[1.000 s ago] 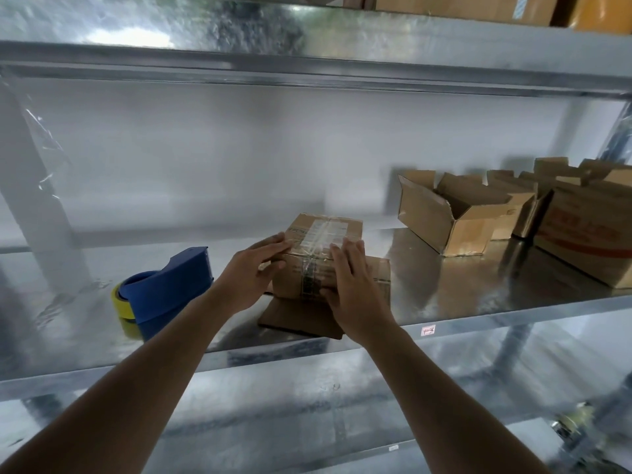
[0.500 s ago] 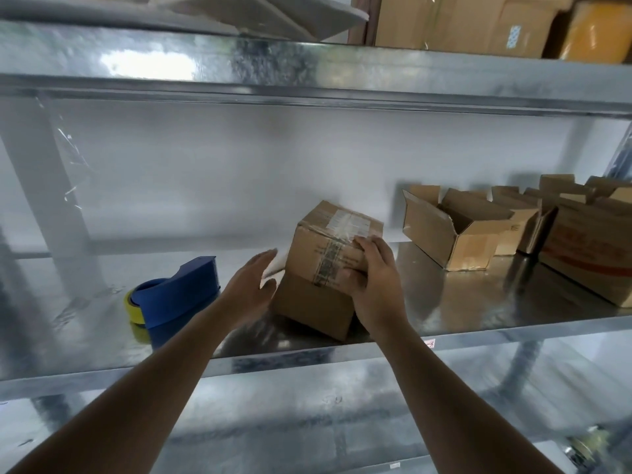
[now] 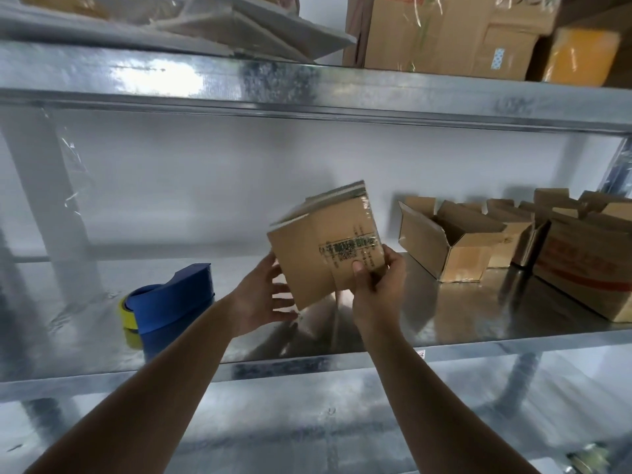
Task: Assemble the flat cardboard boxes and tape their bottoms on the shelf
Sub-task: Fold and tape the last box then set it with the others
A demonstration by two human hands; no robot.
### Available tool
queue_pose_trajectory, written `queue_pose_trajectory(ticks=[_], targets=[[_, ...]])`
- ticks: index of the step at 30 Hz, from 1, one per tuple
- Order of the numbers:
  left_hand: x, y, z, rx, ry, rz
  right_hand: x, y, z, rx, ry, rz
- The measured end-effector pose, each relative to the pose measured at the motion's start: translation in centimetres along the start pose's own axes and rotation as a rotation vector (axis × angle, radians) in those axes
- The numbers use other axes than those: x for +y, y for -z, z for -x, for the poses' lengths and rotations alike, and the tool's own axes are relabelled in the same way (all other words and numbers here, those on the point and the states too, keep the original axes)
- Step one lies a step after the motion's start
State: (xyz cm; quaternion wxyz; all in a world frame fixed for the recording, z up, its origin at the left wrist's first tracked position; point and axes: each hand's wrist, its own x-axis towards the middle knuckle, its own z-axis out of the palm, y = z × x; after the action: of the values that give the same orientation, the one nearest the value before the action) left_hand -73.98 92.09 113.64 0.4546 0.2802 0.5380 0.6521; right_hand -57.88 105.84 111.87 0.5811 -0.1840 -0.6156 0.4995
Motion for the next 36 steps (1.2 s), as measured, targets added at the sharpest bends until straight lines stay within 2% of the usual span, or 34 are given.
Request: queue_pose_trajectory(ticks=[3,5,7,11,13,14,17,20,23,25,27,30,33,35,36], targets=[[-0.2,-0.9,0.0,0.008,0.038,-0.106,-0.5,-1.3,0.6,-0.025,-0.164,-0.183],[-0.1,-1.8,0.2,0.014,0.018,-0.112,-0.3,-2.0,0.8,-0.078,-0.250,-0.196],[0.4,-2.1,0.3,0.088,-0.051,-0.141,0.0,-2.1,0.7,-0.175,-0.304,-0.068],[2.2,-1.2,-0.1,0.371,-0.174,-0.264,0.6,-1.3,0.0,-0.353,-0.365,0.452],[2.7,-0.9,-0.5,0.430,-0.207,-0.313,0.1,-0.9,-0.3,-0.419,-0.362,0.668],[2.9,-0.9,-0.6,0.445,-0.220,-0.335,-0.4,-0.8,-0.5,-0.422,-0.371,0.675],[3.4,-0.4,-1.1,0.464,-0.270,-0.335,-1.7,-0.3,-0.8,-0.332,-0.378,0.593],[4.5,-0.2,-1.2,0.465,-0.319,-0.372,-2.1,0.0,-1.5,-0.095,-0.381,0.505],[5.6,-0.4,-1.2,0.441,-0.319,-0.348,-3.4,0.1,-2.1,0.028,-0.406,0.392],[5.9,-0.3,-1.6,0.449,-0.338,-0.499,-4.6,0.1,-2.3,0.040,-0.369,0.295],[6.1,-0.6,-1.6,0.461,-0.347,-0.636,-6.0,0.0,-2.5,-0.033,-0.336,0.174],[6.5,-0.9,-1.2,0.459,-0.323,-0.715,-6.4,0.0,-3.0,-0.168,-0.271,0.199],[7.2,-0.8,-0.8,0.456,-0.298,-0.792,-5.9,0.7,-4.2,-0.274,-0.068,0.450],[7.6,-0.7,-0.7,0.449,-0.272,-0.980,-6.4,1.1,-5.3,-0.427,0.162,0.833],[7.7,-0.8,-0.6,0.425,-0.239,-1.147,-6.7,1.0,-5.9,-0.530,0.313,1.063]])
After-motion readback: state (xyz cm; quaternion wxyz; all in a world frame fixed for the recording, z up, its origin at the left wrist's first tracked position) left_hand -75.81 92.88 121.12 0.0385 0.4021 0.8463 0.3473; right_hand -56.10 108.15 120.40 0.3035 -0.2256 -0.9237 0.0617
